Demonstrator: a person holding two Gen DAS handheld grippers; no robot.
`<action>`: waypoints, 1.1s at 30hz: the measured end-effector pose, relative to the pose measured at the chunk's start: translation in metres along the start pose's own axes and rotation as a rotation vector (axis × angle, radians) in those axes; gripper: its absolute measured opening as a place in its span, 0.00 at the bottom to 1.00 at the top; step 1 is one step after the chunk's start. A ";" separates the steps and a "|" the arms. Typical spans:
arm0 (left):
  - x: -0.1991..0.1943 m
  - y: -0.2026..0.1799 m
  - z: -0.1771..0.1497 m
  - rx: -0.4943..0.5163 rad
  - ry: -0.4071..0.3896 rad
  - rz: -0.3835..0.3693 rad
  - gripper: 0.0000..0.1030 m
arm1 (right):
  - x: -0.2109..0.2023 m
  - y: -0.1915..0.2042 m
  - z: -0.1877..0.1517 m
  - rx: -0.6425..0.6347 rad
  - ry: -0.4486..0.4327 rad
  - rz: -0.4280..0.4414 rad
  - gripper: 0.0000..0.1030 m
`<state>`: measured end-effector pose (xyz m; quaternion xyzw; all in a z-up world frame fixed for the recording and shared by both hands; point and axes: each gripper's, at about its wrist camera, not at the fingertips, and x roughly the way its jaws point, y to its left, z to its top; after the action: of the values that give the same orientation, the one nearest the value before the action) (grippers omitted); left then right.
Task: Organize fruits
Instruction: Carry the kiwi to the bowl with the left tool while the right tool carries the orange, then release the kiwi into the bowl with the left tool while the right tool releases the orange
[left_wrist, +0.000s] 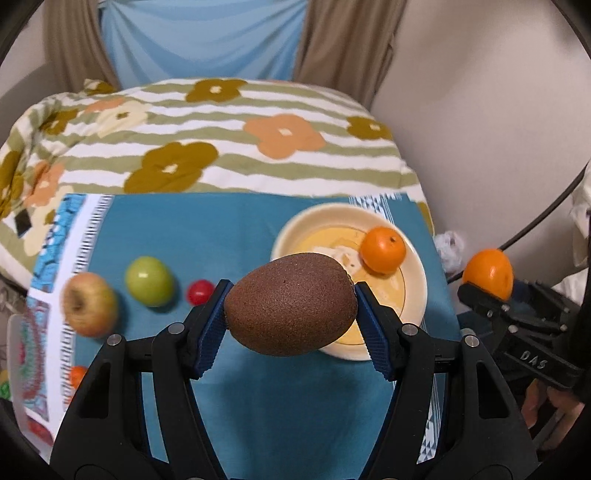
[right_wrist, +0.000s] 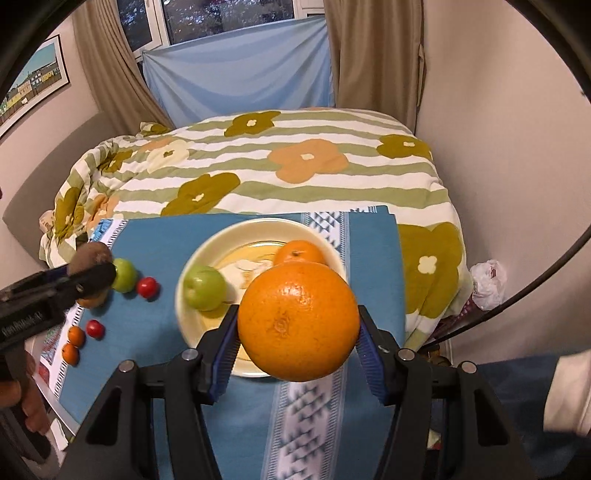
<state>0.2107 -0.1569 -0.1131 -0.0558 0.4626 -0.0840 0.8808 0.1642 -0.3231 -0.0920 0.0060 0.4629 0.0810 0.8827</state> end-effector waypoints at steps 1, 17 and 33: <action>0.008 -0.006 -0.001 0.008 0.012 0.004 0.68 | 0.003 -0.005 0.000 -0.002 0.006 0.005 0.53; 0.093 -0.074 -0.033 0.197 0.168 0.009 0.68 | 0.047 -0.057 -0.001 0.036 0.070 0.030 0.53; 0.065 -0.055 -0.023 0.123 0.123 0.012 1.00 | 0.047 -0.054 0.009 0.012 0.053 0.064 0.53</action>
<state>0.2226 -0.2239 -0.1685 0.0066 0.5100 -0.1102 0.8531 0.2050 -0.3685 -0.1296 0.0239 0.4862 0.1066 0.8670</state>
